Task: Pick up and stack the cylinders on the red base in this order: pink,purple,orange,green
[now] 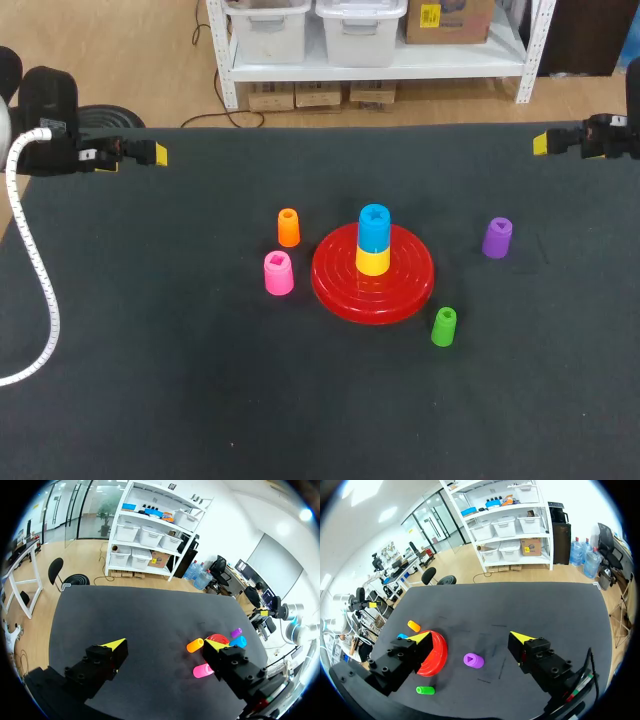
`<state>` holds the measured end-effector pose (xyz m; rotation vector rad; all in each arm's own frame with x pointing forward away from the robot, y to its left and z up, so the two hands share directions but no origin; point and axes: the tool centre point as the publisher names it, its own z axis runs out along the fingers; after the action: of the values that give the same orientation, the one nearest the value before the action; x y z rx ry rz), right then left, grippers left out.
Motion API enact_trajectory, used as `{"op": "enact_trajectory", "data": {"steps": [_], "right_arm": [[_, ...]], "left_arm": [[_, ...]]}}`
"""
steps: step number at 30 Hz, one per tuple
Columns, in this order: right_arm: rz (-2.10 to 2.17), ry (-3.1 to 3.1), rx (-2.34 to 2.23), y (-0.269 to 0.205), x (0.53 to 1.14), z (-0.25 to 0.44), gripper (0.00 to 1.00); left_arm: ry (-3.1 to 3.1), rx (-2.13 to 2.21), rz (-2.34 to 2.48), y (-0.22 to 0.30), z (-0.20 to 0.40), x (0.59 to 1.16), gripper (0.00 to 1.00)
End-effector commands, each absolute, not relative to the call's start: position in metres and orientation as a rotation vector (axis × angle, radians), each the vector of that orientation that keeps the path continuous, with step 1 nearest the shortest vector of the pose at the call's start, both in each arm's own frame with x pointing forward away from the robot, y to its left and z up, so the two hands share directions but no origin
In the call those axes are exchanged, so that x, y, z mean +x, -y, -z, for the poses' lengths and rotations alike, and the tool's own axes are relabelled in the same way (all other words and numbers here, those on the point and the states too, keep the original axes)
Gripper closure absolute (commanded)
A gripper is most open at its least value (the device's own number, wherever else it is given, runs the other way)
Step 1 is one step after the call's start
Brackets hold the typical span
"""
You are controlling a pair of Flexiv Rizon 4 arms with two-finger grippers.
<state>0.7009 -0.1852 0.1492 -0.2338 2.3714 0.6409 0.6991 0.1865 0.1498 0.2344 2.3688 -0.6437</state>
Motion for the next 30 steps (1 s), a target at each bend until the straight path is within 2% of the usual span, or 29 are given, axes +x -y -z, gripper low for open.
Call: {"op": "enact_trajectory", "data": {"steps": [1, 27, 30], "right_arm": [[-0.639, -2.372, -0.233, 0.1851, 0.7005, -0.1496, 0.0], [-0.639, -2.372, -0.233, 0.1851, 0.7005, -0.1496, 0.0], [-0.639, -2.372, -0.233, 0.1851, 0.7005, -0.1496, 0.0]], "left_arm": [[-2.376, 0.231, 0.635, -0.1849, -0.1508, 0.6995, 0.0], [-2.376, 0.231, 0.635, -0.1849, -0.1508, 0.6995, 0.0], [-2.335, 0.346, 0.632, -0.1817, -0.153, 0.6977, 0.0]]}}
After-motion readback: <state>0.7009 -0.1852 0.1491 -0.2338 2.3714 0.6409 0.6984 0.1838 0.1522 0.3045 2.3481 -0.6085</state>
